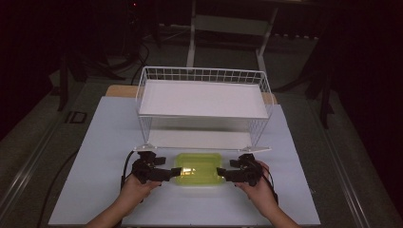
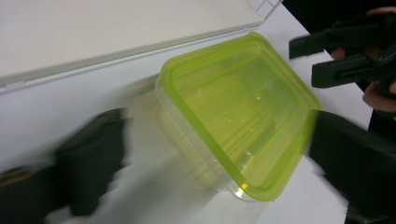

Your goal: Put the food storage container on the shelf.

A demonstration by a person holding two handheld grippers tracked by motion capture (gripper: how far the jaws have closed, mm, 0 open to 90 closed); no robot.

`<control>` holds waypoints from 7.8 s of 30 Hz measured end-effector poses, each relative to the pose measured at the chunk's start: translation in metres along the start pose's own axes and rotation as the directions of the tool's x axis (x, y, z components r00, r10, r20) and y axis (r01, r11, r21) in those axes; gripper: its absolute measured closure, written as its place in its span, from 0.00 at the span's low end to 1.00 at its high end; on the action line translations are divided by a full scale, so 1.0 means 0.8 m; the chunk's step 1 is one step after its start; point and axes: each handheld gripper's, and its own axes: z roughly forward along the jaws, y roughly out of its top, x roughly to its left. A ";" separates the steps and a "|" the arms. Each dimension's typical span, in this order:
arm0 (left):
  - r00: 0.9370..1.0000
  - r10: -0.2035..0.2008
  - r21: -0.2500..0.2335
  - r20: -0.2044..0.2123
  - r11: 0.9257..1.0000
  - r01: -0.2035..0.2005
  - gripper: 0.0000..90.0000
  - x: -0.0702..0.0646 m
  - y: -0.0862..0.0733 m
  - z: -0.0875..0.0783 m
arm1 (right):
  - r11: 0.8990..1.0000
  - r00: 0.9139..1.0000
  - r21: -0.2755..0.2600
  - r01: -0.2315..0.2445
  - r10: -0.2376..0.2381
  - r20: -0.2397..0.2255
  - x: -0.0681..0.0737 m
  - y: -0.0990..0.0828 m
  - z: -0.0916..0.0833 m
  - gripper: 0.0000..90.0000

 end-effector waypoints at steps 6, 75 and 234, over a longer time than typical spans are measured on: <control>1.000 -0.023 0.048 -0.007 0.999 0.023 0.40 0.005 -0.004 0.008 | 0.999 1.000 0.030 -0.012 0.012 0.000 0.000 -0.003 0.005 0.44; 0.998 0.018 -0.086 -0.065 0.996 -0.023 0.90 0.013 0.060 0.041 | 0.996 0.994 -0.081 -0.025 0.033 0.108 -0.014 0.061 0.008 0.84; 0.922 0.382 -0.308 0.056 0.885 -0.348 0.00 -0.021 0.027 -0.034 | 0.956 0.990 -0.262 0.131 -0.141 -0.018 0.033 0.061 0.033 0.19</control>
